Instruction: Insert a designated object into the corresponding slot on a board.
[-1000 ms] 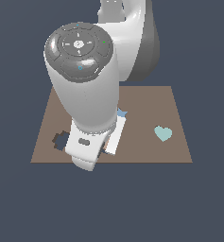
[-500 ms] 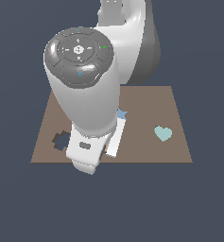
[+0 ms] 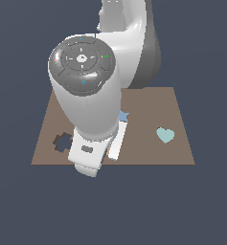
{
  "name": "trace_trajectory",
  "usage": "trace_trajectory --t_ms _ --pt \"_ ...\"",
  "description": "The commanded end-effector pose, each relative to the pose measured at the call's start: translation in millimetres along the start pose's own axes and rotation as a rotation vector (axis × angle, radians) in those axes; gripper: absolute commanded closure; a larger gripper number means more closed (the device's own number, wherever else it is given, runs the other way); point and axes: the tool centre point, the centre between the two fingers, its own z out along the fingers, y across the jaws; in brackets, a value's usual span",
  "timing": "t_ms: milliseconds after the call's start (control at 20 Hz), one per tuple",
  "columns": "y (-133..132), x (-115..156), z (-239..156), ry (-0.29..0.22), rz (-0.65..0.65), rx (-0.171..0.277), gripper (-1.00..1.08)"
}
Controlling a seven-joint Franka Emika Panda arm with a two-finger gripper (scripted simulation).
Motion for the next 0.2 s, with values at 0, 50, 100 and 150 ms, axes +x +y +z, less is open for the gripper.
trace_trajectory --t_ms 0,50,100,150 --pt "0.1 0.0 -0.1 0.0 0.0 0.0 -0.92" --pt "0.1 0.0 -0.1 0.0 0.0 0.0 -0.92" --pt "0.1 0.0 -0.1 0.0 0.0 0.0 -0.92" --pt "0.1 0.0 -0.1 0.0 0.0 0.0 -0.92"
